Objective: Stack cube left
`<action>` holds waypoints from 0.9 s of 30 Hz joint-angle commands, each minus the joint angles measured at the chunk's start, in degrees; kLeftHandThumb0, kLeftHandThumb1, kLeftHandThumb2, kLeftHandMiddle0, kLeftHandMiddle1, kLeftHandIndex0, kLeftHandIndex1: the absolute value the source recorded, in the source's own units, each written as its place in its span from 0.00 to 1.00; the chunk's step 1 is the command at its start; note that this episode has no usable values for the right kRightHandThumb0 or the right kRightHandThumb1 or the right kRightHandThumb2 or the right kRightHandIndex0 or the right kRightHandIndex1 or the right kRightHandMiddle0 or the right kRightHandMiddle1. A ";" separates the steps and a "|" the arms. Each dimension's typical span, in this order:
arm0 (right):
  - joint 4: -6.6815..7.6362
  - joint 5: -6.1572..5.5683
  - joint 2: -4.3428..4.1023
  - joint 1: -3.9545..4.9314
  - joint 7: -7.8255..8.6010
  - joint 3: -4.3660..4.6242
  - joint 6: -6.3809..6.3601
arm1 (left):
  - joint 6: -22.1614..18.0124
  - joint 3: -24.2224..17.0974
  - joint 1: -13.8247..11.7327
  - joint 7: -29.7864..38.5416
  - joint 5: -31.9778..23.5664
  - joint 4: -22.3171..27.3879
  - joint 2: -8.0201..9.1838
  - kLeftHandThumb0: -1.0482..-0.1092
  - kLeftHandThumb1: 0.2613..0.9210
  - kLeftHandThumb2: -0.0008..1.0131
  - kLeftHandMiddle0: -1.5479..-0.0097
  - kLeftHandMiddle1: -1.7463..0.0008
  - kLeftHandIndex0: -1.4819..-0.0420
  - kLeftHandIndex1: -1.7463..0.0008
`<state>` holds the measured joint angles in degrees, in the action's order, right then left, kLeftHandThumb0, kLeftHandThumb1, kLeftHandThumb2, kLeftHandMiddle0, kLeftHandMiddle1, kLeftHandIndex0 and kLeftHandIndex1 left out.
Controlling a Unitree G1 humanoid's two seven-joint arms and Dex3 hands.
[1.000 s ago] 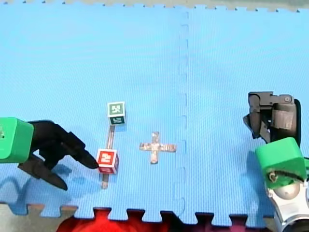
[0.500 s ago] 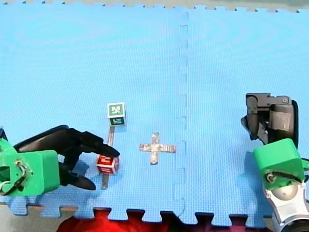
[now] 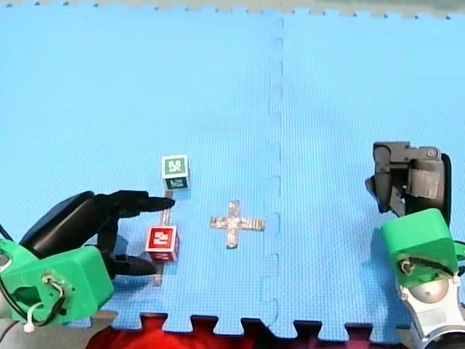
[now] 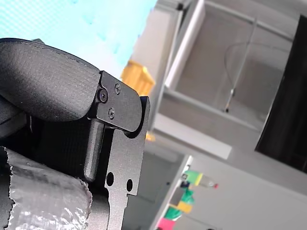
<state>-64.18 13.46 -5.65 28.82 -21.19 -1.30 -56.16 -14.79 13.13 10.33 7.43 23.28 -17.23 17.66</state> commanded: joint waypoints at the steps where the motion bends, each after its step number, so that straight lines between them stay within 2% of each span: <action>1: 0.42 0.04 -0.22 -0.19 -0.39 0.04 0.20 | 0.36 0.21 0.47 -0.80 0.66 -0.70 0.10 0.20 0.66 0.01 0.55 0.00 0.61 1.00; 6: 0.99 0.43 -0.20 -0.55 -1.16 0.24 0.43 | 1.19 1.28 0.83 -2.23 4.08 -0.38 1.30 0.21 0.65 0.00 0.56 0.00 0.57 0.99; 11: 1.49 0.63 -0.25 -0.72 -1.74 0.34 0.57 | 6.72 2.86 0.87 0.82 7.87 4.54 2.97 0.26 0.61 0.00 0.57 0.00 0.58 0.99; 13: 1.64 0.67 -0.32 -0.84 -1.90 0.35 0.56 | 7.76 3.72 1.00 1.39 9.83 5.86 3.80 0.32 0.59 0.00 0.57 0.00 0.57 0.99; 16: 1.94 0.82 -0.36 -1.05 -2.23 0.37 0.58 | 8.40 4.75 1.14 1.45 12.26 6.96 4.81 0.40 0.59 0.00 0.54 0.00 0.50 0.96; 21: 2.79 0.98 -0.31 -1.28 -2.49 0.42 0.67 | 10.68 6.52 1.24 3.47 15.50 8.58 6.13 0.43 0.60 0.00 0.53 0.00 0.48 0.95; 27: 3.56 1.03 -0.26 -1.55 -2.66 0.40 0.86 | 15.79 8.30 2.43 11.40 17.65 13.12 7.72 0.49 0.61 0.01 0.52 0.00 0.51 0.97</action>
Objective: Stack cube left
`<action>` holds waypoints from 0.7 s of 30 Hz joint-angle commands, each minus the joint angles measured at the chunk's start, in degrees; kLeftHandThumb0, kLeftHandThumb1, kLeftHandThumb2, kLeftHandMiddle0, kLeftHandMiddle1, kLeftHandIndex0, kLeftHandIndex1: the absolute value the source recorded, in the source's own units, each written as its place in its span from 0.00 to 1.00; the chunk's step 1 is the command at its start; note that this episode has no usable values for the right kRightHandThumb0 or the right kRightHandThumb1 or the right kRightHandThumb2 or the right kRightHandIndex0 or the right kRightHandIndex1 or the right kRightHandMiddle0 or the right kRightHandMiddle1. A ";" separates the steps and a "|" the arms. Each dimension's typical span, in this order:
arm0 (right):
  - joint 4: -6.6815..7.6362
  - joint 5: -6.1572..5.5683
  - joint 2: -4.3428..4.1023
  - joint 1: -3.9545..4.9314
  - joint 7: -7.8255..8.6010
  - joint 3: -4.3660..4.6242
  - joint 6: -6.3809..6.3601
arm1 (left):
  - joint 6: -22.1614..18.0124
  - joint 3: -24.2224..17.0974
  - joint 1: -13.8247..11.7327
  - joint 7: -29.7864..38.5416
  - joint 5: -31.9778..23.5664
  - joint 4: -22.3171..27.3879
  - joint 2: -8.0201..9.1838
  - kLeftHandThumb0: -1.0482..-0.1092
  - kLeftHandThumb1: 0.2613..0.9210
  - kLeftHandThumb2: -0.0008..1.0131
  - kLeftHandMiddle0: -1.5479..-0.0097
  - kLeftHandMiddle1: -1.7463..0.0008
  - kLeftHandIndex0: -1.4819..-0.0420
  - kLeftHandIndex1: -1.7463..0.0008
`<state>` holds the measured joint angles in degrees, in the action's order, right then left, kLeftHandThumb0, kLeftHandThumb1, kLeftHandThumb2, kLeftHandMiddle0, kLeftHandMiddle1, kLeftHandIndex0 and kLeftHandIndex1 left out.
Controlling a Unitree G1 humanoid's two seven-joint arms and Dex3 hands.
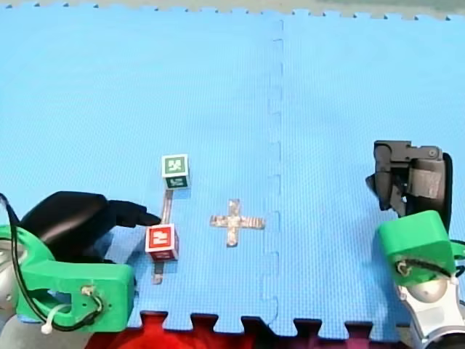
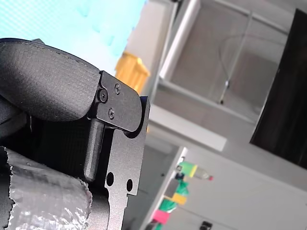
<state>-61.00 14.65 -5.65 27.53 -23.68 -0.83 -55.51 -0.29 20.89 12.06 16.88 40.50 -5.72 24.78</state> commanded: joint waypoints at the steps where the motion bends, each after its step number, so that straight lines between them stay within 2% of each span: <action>1: 0.43 -0.13 -0.25 -0.30 -0.21 -0.07 0.20 | 2.27 0.79 1.02 3.38 0.63 2.39 0.59 0.50 0.61 0.00 0.52 0.00 0.52 0.97; 3: 0.52 -0.08 -0.23 -0.38 -0.29 -0.07 0.17 | 2.83 0.97 1.30 3.43 0.79 2.48 0.13 0.50 0.61 0.01 0.52 0.00 0.53 0.98; 6: 0.53 -0.03 -0.22 -0.43 -0.37 -0.10 0.15 | -0.09 0.50 0.79 -1.78 -0.27 -0.02 -1.01 0.46 0.63 0.01 0.51 0.00 0.53 0.98; 10: 0.47 0.02 -0.18 -0.46 -0.41 -0.09 0.06 | -3.61 -1.09 0.00 -7.72 -3.61 -3.52 -2.98 0.42 0.64 0.01 0.48 0.00 0.48 0.97; 13: 0.56 -0.06 -0.06 -0.57 -0.28 -0.08 -0.20 | -4.78 -1.96 -0.87 -11.52 -5.22 -4.93 -4.61 0.39 0.66 0.01 0.46 0.00 0.43 0.96; 18: 0.22 -0.12 0.01 -0.44 -0.18 -0.09 -0.19 | -10.83 -1.32 0.04 -18.83 -5.06 -11.74 -5.34 0.35 0.70 0.01 0.45 0.00 0.41 0.96; 21: 0.15 -0.09 0.10 -0.42 -0.23 -0.07 -0.10 | -13.11 -1.16 0.85 -20.57 -5.10 -14.32 -5.37 0.32 0.72 0.02 0.45 0.00 0.44 0.98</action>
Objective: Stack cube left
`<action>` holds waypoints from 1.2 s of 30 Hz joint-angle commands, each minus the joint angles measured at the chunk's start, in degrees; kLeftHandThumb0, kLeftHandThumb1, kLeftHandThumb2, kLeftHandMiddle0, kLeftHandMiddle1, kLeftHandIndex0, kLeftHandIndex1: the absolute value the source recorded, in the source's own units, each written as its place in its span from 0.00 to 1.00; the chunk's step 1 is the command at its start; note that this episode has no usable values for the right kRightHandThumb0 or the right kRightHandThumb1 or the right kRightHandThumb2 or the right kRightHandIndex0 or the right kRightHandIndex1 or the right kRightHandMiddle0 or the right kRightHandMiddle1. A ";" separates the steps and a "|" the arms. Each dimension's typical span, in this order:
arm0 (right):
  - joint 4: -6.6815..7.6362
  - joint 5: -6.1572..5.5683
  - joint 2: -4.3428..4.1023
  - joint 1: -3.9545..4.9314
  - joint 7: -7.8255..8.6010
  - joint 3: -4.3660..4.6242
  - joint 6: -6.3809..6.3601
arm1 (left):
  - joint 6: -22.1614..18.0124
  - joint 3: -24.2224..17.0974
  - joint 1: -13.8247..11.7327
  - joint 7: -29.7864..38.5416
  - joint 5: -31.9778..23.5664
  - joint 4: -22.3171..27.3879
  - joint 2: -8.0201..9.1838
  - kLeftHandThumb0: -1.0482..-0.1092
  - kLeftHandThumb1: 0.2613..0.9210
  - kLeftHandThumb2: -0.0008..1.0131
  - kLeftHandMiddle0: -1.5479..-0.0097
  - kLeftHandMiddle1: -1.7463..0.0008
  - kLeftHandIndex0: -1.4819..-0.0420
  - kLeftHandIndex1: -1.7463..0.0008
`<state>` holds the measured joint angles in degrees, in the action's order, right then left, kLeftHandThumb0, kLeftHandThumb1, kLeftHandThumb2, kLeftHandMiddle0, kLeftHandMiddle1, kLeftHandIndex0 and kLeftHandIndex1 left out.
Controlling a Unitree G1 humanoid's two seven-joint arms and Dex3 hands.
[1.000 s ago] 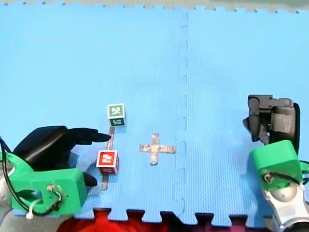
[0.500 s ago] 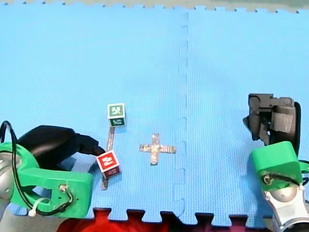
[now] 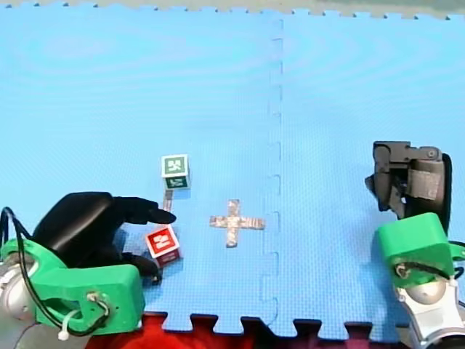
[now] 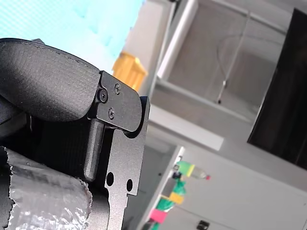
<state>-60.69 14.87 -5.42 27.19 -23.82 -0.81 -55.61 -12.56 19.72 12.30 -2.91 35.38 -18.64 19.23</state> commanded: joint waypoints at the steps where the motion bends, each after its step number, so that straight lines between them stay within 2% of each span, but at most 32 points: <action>1: -0.19 -0.27 -0.10 -0.08 -0.14 -0.07 0.03 | -1.48 0.03 0.81 -1.22 -0.03 -2.03 0.18 0.31 0.73 0.02 0.45 0.00 0.46 0.99; 5: -0.22 0.01 0.01 -0.02 -0.52 0.05 0.25 | -3.85 -0.24 1.30 -2.86 -0.67 -3.96 -0.07 0.23 0.79 0.02 0.46 0.00 0.54 1.00; 7: -0.24 0.05 0.03 0.06 -0.59 0.09 0.30 | -3.62 -0.18 1.21 -3.64 -0.52 -3.54 -0.84 0.23 0.79 0.02 0.47 0.00 0.50 0.98; 8: -0.26 -0.03 0.04 0.12 -0.50 0.09 0.22 | -2.65 -0.24 0.87 -4.27 -0.41 -2.65 -1.76 0.26 0.77 0.01 0.47 0.00 0.46 0.96; 9: -0.29 -0.13 0.04 0.17 -0.39 0.06 0.12 | -1.34 -0.57 0.33 -4.76 -0.67 -1.55 -2.82 0.48 0.71 0.01 0.47 0.00 0.38 0.92; 10: -0.32 -0.21 0.03 0.22 -0.31 0.04 0.03 | -0.34 -0.90 -0.12 -5.09 -1.02 -0.73 -3.59 0.57 0.70 0.01 0.46 0.00 0.34 0.91; 11: -0.33 -0.28 0.01 0.26 -0.24 0.01 -0.03 | 0.26 -1.20 -0.48 -5.34 -1.34 -0.20 -4.04 0.62 0.70 0.01 0.46 0.00 0.34 0.91; 14: -0.35 -0.33 -0.13 0.29 -0.23 -0.05 -0.12 | -0.44 -1.31 -0.69 -6.99 -0.99 -0.52 -3.94 0.61 0.73 0.01 0.44 0.00 0.30 0.92; 16: -0.27 -0.18 -0.22 0.33 -0.45 -0.05 -0.05 | -0.76 -1.20 -0.62 -7.90 -0.45 -0.60 -3.82 0.62 0.75 0.01 0.44 0.00 0.22 0.91; 19: -0.20 -0.09 -0.31 0.43 -0.70 -0.11 -0.06 | -1.24 -1.13 -0.49 -8.80 0.08 -0.71 -3.60 0.64 0.79 0.02 0.44 0.00 0.17 0.91; 27: 0.25 0.31 -0.52 0.20 -1.56 -0.08 -0.07 | -4.95 -0.74 0.07 -12.84 2.01 -2.25 -2.78 0.66 0.81 0.02 0.45 0.00 0.19 0.93; 36: 0.59 0.29 -0.54 0.02 -1.75 -0.10 -0.04 | -3.84 -0.87 -0.73 -12.69 2.38 -0.42 -2.85 0.63 0.84 0.01 0.46 0.00 0.19 0.93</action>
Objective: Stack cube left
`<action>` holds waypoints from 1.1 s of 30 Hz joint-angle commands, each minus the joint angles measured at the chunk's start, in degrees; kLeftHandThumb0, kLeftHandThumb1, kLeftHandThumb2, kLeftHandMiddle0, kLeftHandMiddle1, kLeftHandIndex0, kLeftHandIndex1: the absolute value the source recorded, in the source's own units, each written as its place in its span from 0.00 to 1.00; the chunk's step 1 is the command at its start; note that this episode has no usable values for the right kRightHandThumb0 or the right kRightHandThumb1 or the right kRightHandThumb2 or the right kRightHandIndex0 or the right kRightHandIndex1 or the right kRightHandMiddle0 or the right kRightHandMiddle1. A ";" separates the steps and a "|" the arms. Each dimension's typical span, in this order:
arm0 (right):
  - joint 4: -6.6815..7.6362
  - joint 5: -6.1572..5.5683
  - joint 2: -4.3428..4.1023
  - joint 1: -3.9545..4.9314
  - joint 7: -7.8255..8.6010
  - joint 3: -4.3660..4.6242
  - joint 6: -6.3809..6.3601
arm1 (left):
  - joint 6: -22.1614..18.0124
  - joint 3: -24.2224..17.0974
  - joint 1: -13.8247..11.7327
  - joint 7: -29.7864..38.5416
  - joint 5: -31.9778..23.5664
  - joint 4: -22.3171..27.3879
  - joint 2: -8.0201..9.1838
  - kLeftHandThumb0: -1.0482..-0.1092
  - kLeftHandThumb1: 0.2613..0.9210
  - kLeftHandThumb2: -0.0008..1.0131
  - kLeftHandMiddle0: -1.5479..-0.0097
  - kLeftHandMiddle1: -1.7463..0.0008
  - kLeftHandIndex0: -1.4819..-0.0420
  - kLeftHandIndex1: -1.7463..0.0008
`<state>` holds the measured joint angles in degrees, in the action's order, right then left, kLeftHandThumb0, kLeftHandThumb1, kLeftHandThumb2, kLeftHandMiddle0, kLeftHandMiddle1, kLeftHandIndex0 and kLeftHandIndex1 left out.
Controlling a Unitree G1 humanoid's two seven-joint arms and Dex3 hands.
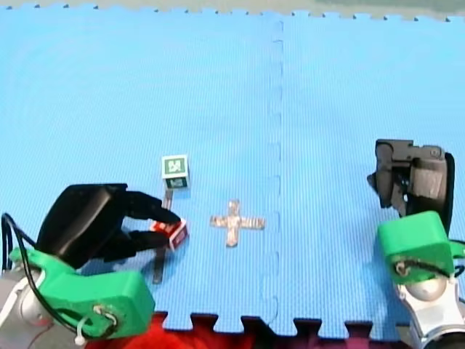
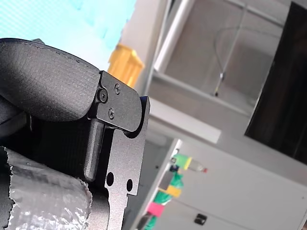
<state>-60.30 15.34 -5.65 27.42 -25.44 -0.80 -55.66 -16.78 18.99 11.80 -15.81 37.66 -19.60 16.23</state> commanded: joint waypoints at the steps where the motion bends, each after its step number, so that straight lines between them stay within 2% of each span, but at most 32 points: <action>1: 0.22 -0.17 -0.30 -0.24 -0.16 -0.10 0.02 | 0.54 -0.15 -0.37 0.46 0.07 0.98 0.25 0.63 0.84 0.01 0.46 0.00 0.19 0.94; 11: 0.07 0.04 -0.18 -0.20 -0.52 0.09 -0.20 | -0.47 0.07 -0.84 2.38 -0.65 1.40 0.98 0.62 0.85 0.01 0.47 0.00 0.19 0.94; 14: 0.28 0.15 -0.12 -0.33 -0.71 0.16 -0.12 | -1.86 0.24 -0.39 5.20 -1.90 1.02 1.93 0.61 0.86 0.01 0.47 0.00 0.19 0.95; 16: 0.41 0.31 -0.08 -0.52 -0.92 0.23 -0.08 | -2.31 0.38 -0.11 9.41 -3.47 1.29 3.12 0.48 0.80 0.00 0.48 0.00 0.51 0.99; 18: 0.59 0.50 -0.04 -0.75 -1.15 0.31 -0.06 | -2.78 0.65 -0.04 12.47 -3.95 1.94 4.39 0.34 0.75 0.00 0.50 0.00 0.71 1.00; 19: 0.67 0.56 -0.02 -0.82 -1.23 0.32 -0.05 | -2.91 0.79 -0.01 13.56 -3.86 2.26 4.91 0.24 0.74 0.00 0.51 0.00 0.79 1.00; 20: 0.74 0.60 -0.01 -0.88 -1.28 0.34 -0.04 | -2.90 0.93 0.04 14.62 -3.74 2.57 5.33 0.17 0.75 0.01 0.51 0.00 0.83 0.99; 21: 0.84 0.63 0.00 -0.96 -1.33 0.35 -0.04 | -2.72 1.01 0.04 15.63 -3.69 2.92 5.64 0.08 0.78 0.02 0.51 0.00 0.84 0.99; 23: 0.90 0.64 -0.01 -1.00 -1.37 0.37 0.00 | -2.22 1.12 0.31 17.66 -3.77 3.27 6.07 0.02 0.88 0.04 0.51 0.00 0.85 0.99; 26: 0.92 0.70 -0.04 -1.07 -1.46 0.41 0.00 | -1.16 1.09 1.12 20.07 -4.07 2.86 6.16 0.00 0.93 0.04 0.49 0.00 0.85 0.99; 33: 0.80 0.76 0.06 -1.21 -1.64 0.48 0.05 | 3.22 1.53 3.01 23.67 -3.06 3.05 5.91 0.00 0.94 0.02 0.47 0.00 0.84 0.99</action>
<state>-59.52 16.14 -5.43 26.38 -26.87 -0.32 -55.68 -14.13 20.39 14.33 7.46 34.43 -16.68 21.96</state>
